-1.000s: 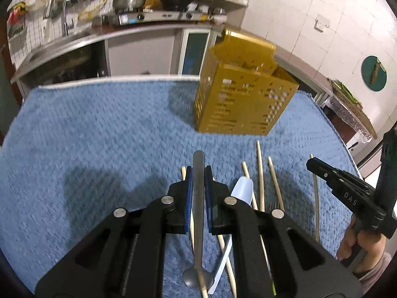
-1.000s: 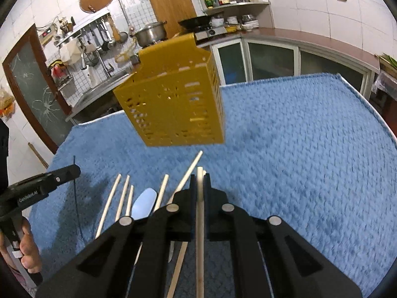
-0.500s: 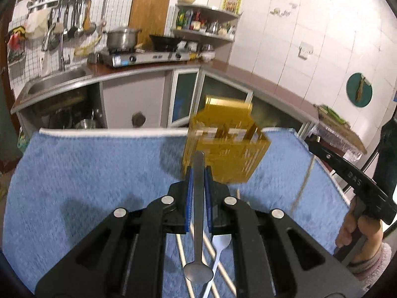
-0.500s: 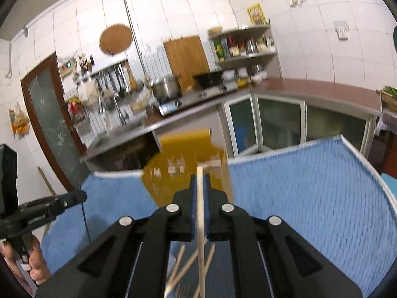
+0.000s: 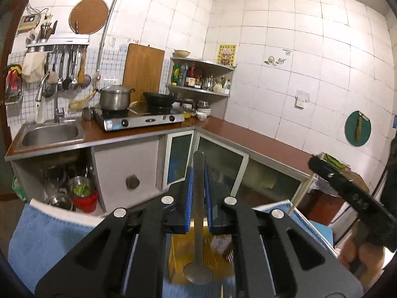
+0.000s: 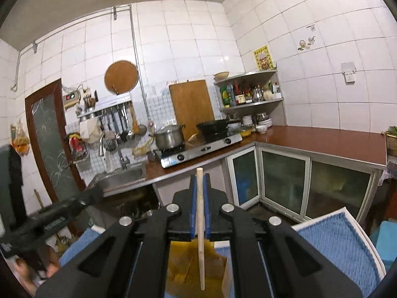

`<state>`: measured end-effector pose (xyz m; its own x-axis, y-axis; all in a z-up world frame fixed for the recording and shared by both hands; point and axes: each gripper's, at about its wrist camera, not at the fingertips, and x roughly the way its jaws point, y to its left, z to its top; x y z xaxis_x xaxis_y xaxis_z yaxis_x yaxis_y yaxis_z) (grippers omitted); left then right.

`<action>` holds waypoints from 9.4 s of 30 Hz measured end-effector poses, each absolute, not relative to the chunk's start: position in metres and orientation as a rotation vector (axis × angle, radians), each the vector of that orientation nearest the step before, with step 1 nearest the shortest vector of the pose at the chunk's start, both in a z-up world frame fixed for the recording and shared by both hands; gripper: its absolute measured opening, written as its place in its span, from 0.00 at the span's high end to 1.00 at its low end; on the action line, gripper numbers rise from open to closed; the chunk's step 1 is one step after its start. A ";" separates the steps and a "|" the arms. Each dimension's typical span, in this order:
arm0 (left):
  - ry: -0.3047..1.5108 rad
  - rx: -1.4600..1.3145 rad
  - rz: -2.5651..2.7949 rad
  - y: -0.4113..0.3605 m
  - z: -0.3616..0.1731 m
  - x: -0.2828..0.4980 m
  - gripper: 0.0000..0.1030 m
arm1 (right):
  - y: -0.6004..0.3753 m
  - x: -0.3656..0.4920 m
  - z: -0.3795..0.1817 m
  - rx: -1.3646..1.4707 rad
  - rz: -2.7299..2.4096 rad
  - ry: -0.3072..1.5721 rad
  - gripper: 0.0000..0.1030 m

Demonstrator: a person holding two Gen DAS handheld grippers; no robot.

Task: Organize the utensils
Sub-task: 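Open the left tool over the yellow holder while the right tool drops its chopstick in, then move both open tools back down to the remaining utensils, then grasp a wooden chopstick with the left tool while the right tool grasps another chopstick, then lift both held chopsticks up over the yellow holder, then open both tools to drop the chopsticks into the yellow holder, then move both open tools back down to the remaining utensils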

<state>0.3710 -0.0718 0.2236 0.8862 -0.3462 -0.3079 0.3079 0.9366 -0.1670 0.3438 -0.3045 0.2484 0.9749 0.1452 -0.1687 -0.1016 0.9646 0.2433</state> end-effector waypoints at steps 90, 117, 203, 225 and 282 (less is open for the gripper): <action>0.931 0.018 -0.147 -0.035 -0.045 0.312 0.65 | -0.228 0.316 -0.040 0.055 -0.016 0.859 0.69; 0.947 -0.040 -0.133 -0.029 -0.042 0.321 0.95 | -0.235 0.318 -0.037 0.100 0.025 0.853 0.93; 0.101 -0.121 -0.301 -0.108 0.199 0.421 0.96 | -0.283 0.385 0.206 0.132 0.052 0.196 0.94; 0.397 -0.081 -0.250 -0.076 0.095 0.428 0.96 | -0.283 0.395 0.121 0.123 0.072 0.347 0.93; 0.961 -0.036 -0.205 -0.047 -0.039 0.303 0.67 | -0.224 0.343 -0.037 0.074 0.029 0.864 0.74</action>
<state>0.3029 -0.0473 -0.0389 0.5545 -0.1897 -0.8103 0.1574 0.9800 -0.1217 0.3433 -0.2240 -0.0374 0.6490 0.0560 -0.7587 0.0043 0.9970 0.0773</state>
